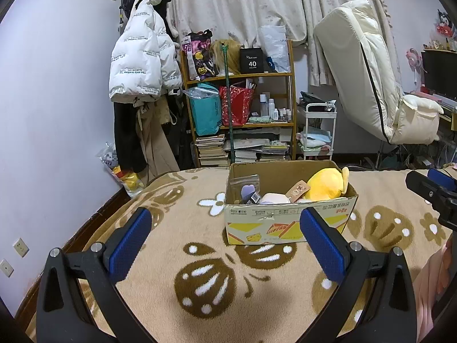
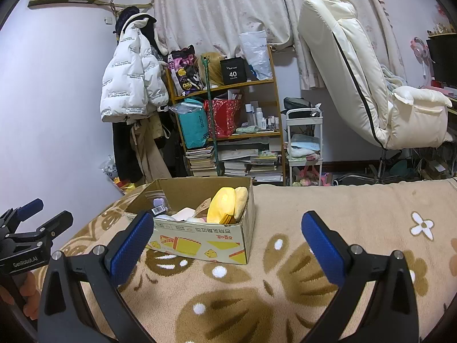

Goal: Organize soft objects

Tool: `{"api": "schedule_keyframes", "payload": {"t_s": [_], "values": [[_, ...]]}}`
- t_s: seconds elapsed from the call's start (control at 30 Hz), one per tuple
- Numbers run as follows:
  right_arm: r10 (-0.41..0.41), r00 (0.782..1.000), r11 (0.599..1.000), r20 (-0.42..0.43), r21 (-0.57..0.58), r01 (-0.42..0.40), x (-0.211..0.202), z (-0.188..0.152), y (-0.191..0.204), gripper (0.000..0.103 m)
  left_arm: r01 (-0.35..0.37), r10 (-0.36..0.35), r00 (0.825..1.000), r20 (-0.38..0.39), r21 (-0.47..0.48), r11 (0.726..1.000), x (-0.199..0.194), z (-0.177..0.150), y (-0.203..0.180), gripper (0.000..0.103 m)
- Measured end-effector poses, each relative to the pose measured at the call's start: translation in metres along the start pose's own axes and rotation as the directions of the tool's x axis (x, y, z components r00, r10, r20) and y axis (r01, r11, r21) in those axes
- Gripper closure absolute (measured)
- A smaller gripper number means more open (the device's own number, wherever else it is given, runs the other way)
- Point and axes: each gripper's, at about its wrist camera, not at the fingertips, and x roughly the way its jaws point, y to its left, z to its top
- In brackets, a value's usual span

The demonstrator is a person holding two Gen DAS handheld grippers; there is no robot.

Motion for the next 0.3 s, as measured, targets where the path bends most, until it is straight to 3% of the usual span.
{"api": "schedule_keyframes", "payload": {"t_s": [0.3], "values": [[0.0, 1.0, 1.0, 0.0, 0.001, 0.0, -0.0001, 0.0004, -0.0008, 0.0, 0.002, -0.002, 1.0, 0.001, 0.002, 1.0, 0.0006, 0.0011, -0.0006, 0.001]]}}
